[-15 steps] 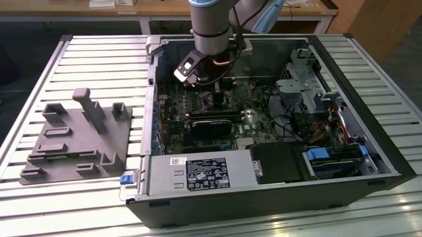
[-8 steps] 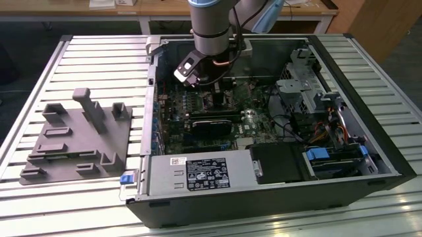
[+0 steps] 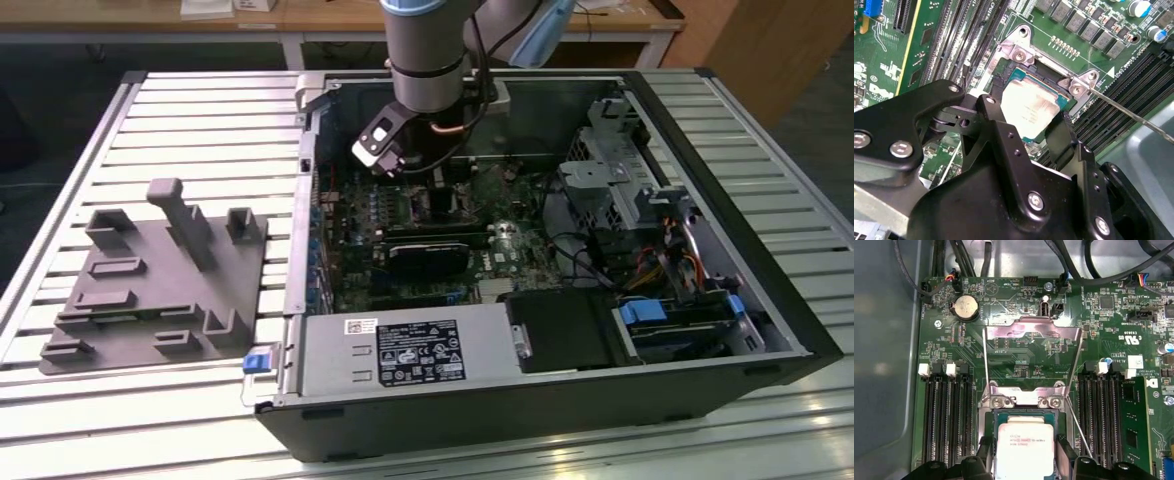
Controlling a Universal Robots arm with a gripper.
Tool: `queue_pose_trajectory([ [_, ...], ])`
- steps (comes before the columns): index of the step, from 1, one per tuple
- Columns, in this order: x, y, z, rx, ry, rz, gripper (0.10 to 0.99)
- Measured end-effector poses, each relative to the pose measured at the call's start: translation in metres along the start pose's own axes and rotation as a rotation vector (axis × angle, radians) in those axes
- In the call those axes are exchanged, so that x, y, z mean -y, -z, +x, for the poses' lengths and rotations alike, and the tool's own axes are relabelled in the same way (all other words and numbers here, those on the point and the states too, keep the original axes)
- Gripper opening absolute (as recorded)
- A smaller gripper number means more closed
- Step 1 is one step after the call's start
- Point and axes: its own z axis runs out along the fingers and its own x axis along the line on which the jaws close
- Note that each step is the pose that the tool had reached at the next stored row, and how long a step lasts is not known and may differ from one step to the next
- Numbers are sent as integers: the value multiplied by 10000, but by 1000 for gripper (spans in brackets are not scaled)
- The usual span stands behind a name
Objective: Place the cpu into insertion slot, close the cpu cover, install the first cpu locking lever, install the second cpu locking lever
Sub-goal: 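Place the cpu into insertion slot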
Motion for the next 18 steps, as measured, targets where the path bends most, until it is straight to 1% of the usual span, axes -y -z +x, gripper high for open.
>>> queue_pose_trajectory([
  [3,-1,12,-1,2,1,1,612],
  [7,-7,56,-1,1,0,0,612],
  [14,-7,60,-1,0,0,-1,612],
  [18,-4,36,-1,1,0,0,612],
])
